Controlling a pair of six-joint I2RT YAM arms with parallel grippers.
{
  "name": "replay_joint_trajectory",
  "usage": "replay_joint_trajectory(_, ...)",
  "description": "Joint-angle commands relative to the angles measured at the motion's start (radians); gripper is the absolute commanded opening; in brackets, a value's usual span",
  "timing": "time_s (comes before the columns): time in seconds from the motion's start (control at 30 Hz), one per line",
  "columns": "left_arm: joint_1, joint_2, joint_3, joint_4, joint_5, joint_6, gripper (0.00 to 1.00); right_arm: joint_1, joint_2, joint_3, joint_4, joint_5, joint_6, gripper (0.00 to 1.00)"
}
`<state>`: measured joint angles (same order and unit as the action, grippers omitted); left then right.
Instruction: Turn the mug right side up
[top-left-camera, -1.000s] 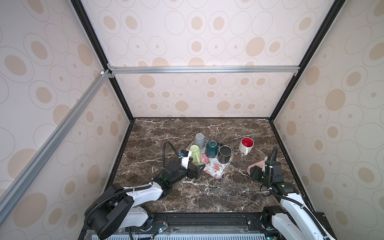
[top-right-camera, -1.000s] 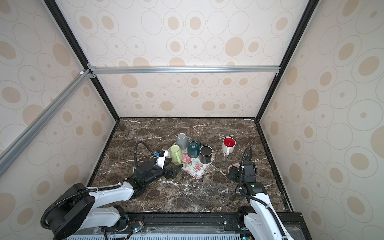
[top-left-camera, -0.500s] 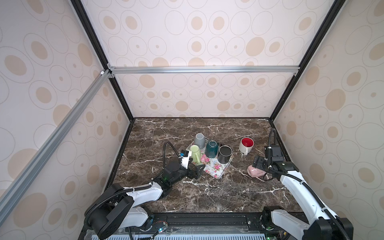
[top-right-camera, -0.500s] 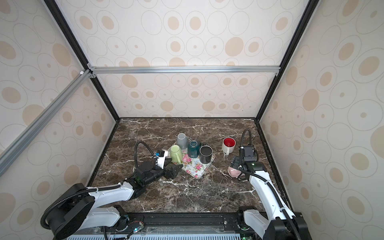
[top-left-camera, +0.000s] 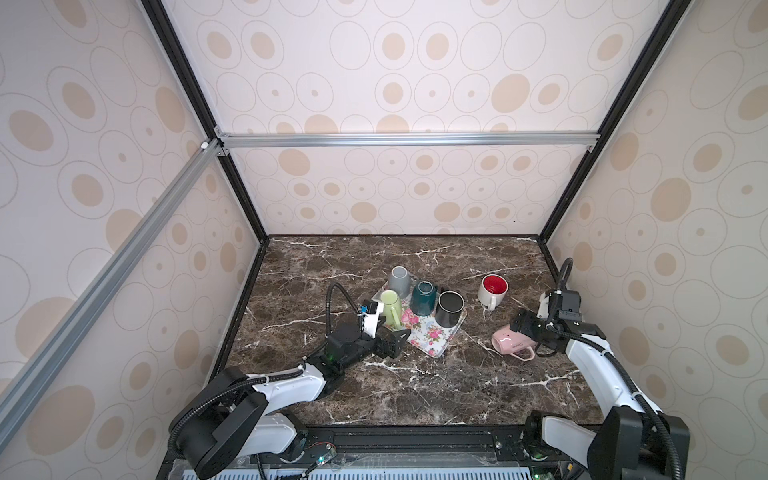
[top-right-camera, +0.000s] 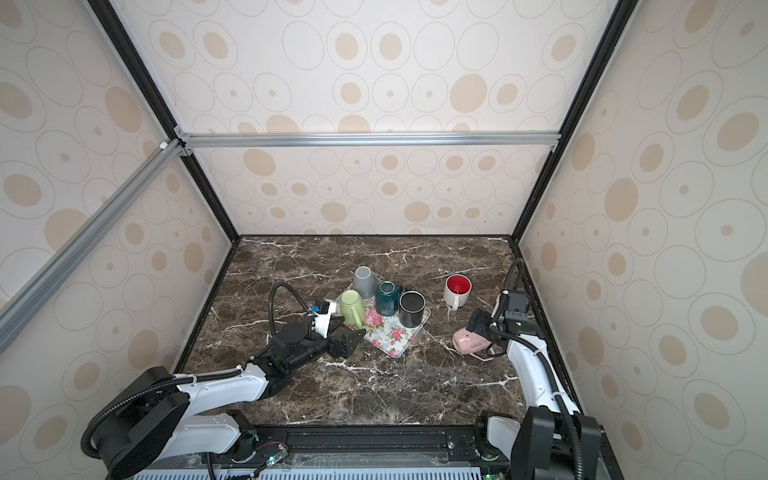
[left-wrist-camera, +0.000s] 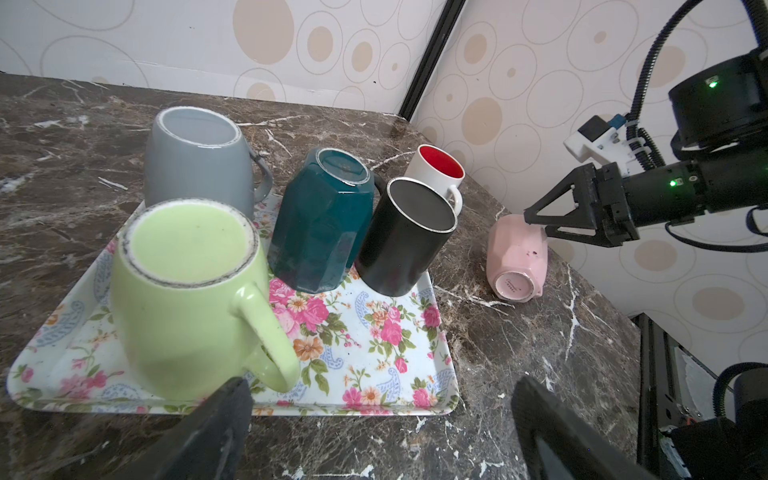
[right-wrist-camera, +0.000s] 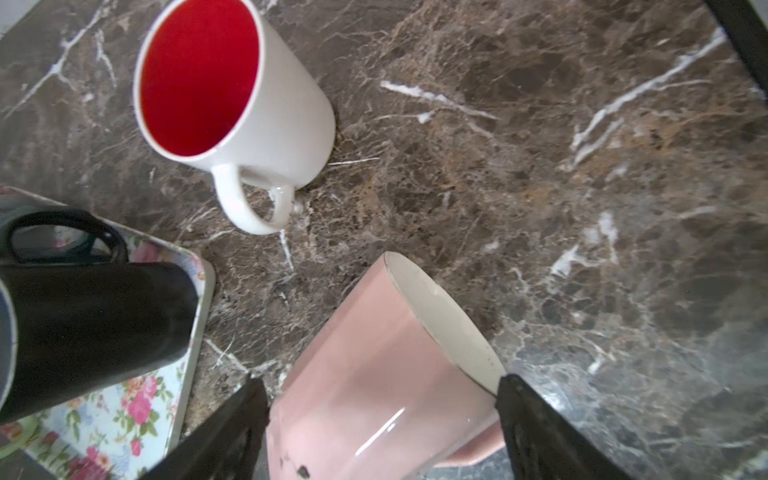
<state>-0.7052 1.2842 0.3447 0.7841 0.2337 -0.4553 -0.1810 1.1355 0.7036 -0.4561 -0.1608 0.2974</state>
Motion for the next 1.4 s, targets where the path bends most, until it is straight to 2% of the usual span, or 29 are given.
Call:
replay_joint_trajectory(0.0, -0.007, -0.001, 0.024, 0.015, 0.004, 0.017, 0.98, 0.0, -0.011, -0.026, 0.001, -0.115, -0.011, 0.86)
replay_joint_trajectory(0.1, -0.007, 0.001, 0.025, 0.015, 0.006, 0.015, 0.98, 0.001, -0.04, -0.046, 0.011, -0.173, 0.006, 0.83)
replay_joint_trajectory(0.43, -0.013, -0.009, 0.027, 0.01, 0.001, 0.013, 0.98, 0.0, -0.054, -0.039, 0.019, -0.052, -0.022, 0.85)
replay_joint_trajectory(0.67, -0.019, 0.0, 0.029, 0.012, 0.0, 0.015, 0.98, 0.001, 0.05, -0.066, 0.116, -0.183, -0.044, 0.85)
replay_joint_trajectory(1.03, -0.022, 0.01, 0.032, 0.009, -0.007, 0.021, 0.98, 0.013, -0.009, -0.113, 0.104, -0.283, -0.022, 0.78)
replay_joint_trajectory(1.37, -0.023, 0.032, 0.038, 0.009, -0.007, 0.02, 0.98, 0.175, -0.176, -0.181, 0.068, -0.261, 0.086, 0.7)
